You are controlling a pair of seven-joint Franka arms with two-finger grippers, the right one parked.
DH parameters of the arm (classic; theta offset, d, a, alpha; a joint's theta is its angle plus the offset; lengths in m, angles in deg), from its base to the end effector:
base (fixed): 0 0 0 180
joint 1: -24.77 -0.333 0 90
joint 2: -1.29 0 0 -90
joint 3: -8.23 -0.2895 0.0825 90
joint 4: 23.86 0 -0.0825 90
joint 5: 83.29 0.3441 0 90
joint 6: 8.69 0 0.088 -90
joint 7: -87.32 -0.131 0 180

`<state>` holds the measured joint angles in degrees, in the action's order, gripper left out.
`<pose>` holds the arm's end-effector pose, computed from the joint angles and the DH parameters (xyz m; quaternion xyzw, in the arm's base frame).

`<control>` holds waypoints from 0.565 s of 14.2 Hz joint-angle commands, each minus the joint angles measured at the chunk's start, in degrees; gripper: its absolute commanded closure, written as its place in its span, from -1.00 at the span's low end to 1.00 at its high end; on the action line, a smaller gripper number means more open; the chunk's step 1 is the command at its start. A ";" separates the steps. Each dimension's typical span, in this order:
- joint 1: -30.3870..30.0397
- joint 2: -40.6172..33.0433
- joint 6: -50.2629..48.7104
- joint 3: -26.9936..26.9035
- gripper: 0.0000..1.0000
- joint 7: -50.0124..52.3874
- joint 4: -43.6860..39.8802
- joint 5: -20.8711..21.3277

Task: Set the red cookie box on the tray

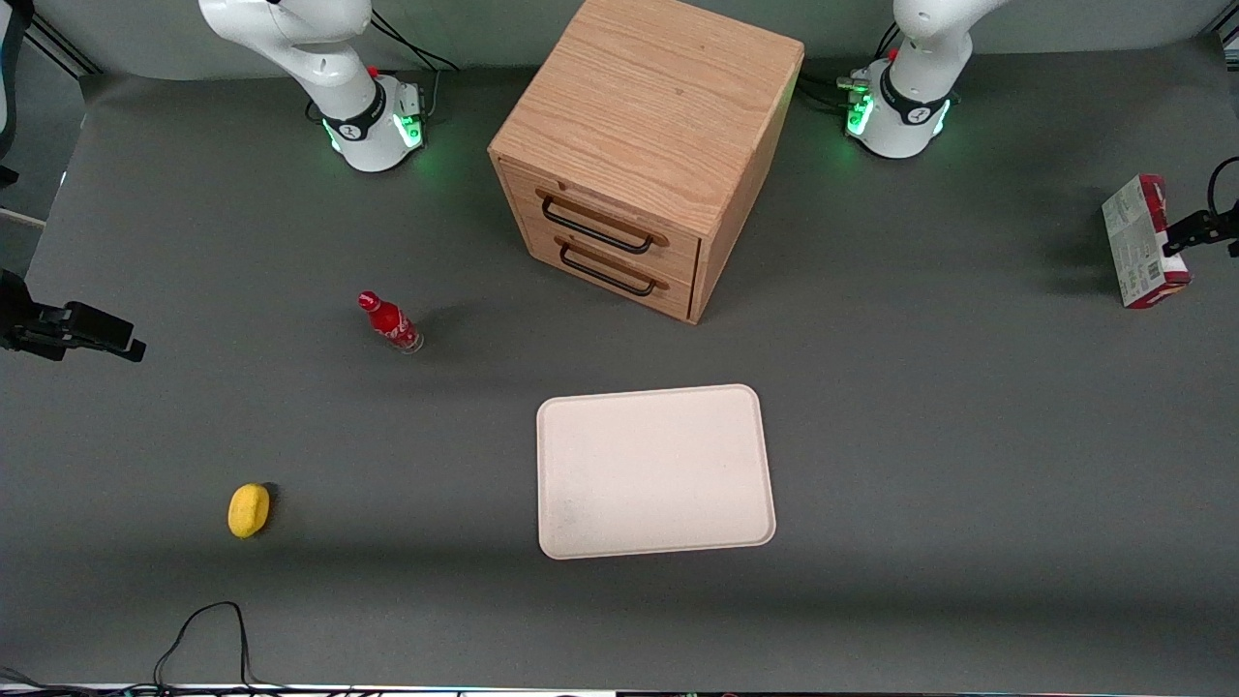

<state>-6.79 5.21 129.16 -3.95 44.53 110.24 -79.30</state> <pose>0.3463 0.3342 0.2851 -0.9994 0.0178 0.0216 0.0216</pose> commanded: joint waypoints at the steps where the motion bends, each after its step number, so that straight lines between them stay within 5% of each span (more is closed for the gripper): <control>1: -2.71 3.80 3.03 0.22 -0.98 -1.15 0.81 0.57; 3: -3.16 5.65 3.91 0.22 -0.90 -1.50 0.90 0.57; 8: -3.95 6.19 2.51 0.14 1.00 -1.68 2.04 0.57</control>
<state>-10.10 12.43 132.15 -3.99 43.86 111.20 -79.30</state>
